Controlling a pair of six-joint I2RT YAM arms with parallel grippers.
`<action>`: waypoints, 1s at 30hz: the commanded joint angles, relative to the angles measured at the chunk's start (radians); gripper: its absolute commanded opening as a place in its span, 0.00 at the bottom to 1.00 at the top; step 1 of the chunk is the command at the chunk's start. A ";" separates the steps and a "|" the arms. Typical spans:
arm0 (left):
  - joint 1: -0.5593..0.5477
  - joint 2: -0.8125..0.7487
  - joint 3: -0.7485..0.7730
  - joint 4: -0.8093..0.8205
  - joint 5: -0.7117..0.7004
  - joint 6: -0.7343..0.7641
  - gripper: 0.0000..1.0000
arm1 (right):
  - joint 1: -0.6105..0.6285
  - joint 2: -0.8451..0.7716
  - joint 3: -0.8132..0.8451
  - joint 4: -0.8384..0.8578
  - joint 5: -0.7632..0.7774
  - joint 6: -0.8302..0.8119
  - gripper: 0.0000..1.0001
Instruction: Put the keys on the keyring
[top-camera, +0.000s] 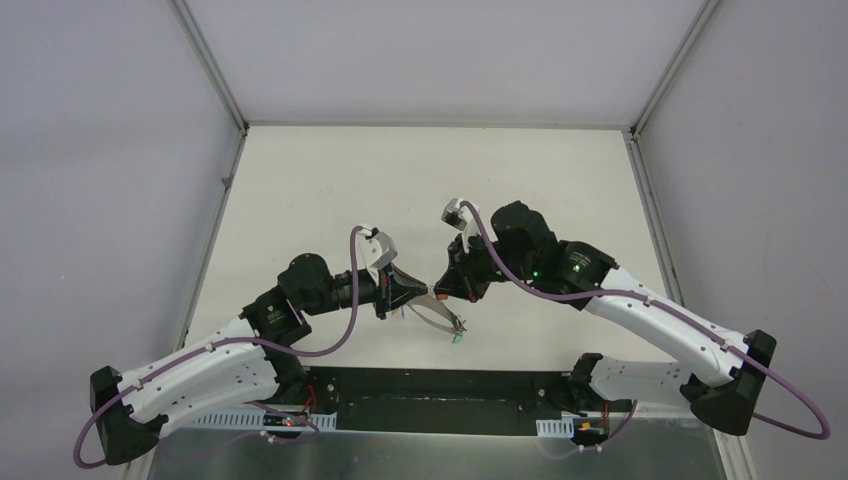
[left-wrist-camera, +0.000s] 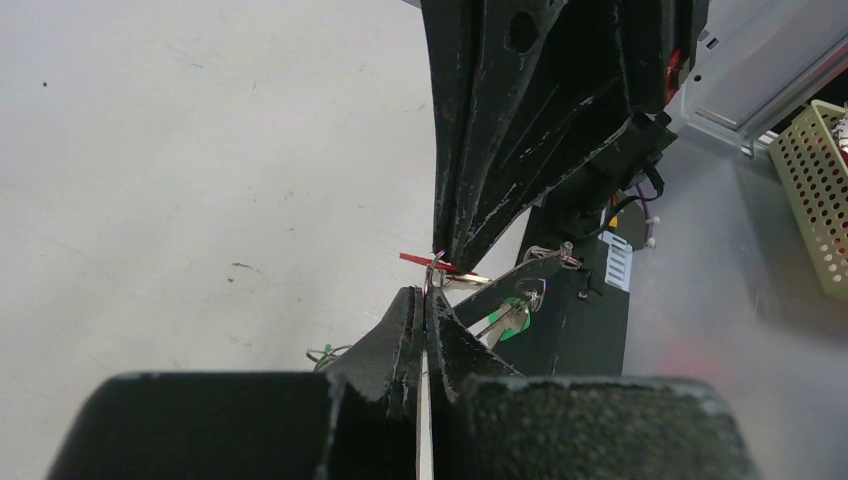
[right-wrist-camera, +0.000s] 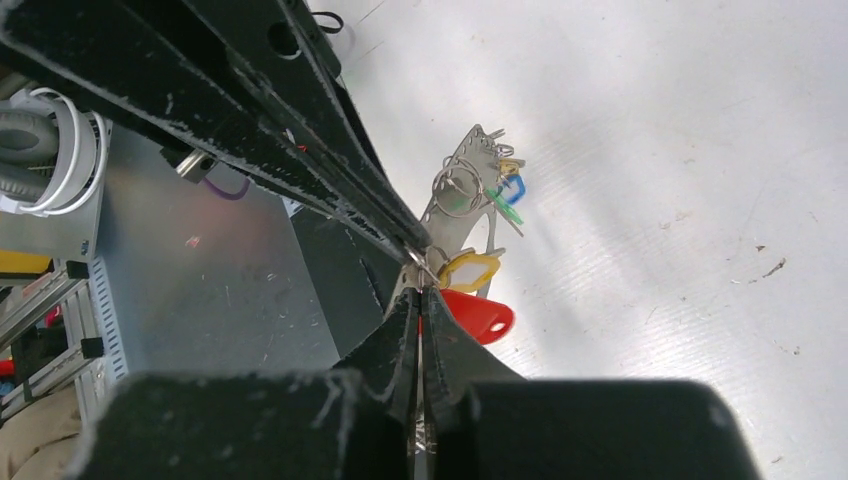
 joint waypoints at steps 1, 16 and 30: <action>0.003 -0.005 0.004 0.108 0.032 -0.021 0.00 | 0.005 0.010 0.058 0.022 0.057 0.020 0.00; 0.003 -0.036 -0.015 0.124 0.020 -0.023 0.00 | 0.005 0.012 0.028 -0.019 0.149 0.047 0.00; 0.003 -0.040 -0.018 0.150 0.028 -0.017 0.00 | 0.005 0.009 0.005 -0.005 0.092 0.034 0.00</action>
